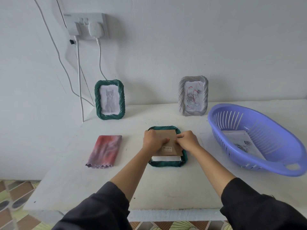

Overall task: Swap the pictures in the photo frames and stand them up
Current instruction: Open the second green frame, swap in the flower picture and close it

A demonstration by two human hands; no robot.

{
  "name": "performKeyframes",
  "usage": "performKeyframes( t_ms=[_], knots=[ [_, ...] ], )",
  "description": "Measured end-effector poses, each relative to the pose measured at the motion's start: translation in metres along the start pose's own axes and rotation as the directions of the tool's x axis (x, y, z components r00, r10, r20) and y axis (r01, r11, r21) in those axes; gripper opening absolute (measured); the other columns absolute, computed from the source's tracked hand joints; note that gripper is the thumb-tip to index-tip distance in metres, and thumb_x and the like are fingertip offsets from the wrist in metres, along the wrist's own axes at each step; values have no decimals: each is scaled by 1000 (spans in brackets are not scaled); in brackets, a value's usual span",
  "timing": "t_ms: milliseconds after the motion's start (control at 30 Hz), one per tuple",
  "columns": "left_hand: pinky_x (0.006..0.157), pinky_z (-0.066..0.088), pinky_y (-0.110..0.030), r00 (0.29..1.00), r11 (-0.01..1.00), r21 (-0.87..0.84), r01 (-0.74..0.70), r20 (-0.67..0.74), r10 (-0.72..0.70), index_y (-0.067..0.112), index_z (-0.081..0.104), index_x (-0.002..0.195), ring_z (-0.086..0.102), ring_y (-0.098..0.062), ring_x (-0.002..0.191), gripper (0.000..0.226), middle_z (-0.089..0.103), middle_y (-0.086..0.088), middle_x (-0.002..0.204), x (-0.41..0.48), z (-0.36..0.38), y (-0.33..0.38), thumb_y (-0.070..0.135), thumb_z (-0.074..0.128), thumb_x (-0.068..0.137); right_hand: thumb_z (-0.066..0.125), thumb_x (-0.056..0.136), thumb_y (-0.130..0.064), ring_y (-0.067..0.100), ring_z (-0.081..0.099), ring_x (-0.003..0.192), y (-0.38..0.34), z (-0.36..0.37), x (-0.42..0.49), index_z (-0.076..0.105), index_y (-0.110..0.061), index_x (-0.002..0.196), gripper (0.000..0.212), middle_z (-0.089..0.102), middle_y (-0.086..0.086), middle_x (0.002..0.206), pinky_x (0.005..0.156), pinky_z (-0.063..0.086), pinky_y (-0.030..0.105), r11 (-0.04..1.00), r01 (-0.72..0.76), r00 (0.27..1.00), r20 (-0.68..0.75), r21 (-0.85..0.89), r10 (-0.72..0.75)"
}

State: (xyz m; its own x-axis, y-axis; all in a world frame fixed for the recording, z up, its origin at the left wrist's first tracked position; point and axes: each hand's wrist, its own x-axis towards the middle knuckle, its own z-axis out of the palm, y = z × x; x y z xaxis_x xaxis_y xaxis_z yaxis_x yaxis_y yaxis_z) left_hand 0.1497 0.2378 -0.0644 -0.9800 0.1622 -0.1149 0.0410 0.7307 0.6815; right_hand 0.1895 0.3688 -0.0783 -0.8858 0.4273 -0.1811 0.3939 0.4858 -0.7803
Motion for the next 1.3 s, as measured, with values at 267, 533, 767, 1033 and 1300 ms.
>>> performKeyframes(
  t_ms=[267,533,767,1033,1300],
  knots=[
    [72,44,-33,1000,999,31,-17,-1,17,-6,59,105,59,-31,101,54,59,-21,115,1,1,-1,38,71,75,52,77,-4,29,61,75,0,1,2,68,8,93,25,70,24,98,63,39,25,1000,2,1000,3,-13,-2],
    [87,45,-39,1000,992,127,-24,10,23,-5,57,111,56,-33,107,62,61,-20,114,1,1,-6,46,66,77,51,74,-3,26,57,68,-4,2,0,61,2,68,13,61,17,71,61,45,30,996,2,1000,7,-94,-2],
    [78,40,-29,999,994,105,-44,17,43,3,55,113,55,-28,108,51,60,-13,117,-3,2,-9,41,66,81,50,77,-4,26,42,66,-9,5,-5,34,-13,52,31,38,3,56,44,25,25,980,-6,1000,-21,-197,2],
    [68,40,-29,999,989,139,-49,15,48,0,58,102,59,-28,100,46,63,-14,108,-6,2,-8,40,66,81,52,83,-12,27,49,76,-16,10,-7,46,-10,69,16,53,8,81,57,36,24,961,-53,997,-61,-272,38],
    [72,47,-33,999,983,178,-34,19,31,1,60,104,58,-29,103,51,62,-15,108,-6,7,-10,46,63,79,52,91,-22,30,55,114,-29,11,-14,54,-7,119,32,57,11,124,86,46,32,877,-80,996,-79,-475,48]
  ],
)
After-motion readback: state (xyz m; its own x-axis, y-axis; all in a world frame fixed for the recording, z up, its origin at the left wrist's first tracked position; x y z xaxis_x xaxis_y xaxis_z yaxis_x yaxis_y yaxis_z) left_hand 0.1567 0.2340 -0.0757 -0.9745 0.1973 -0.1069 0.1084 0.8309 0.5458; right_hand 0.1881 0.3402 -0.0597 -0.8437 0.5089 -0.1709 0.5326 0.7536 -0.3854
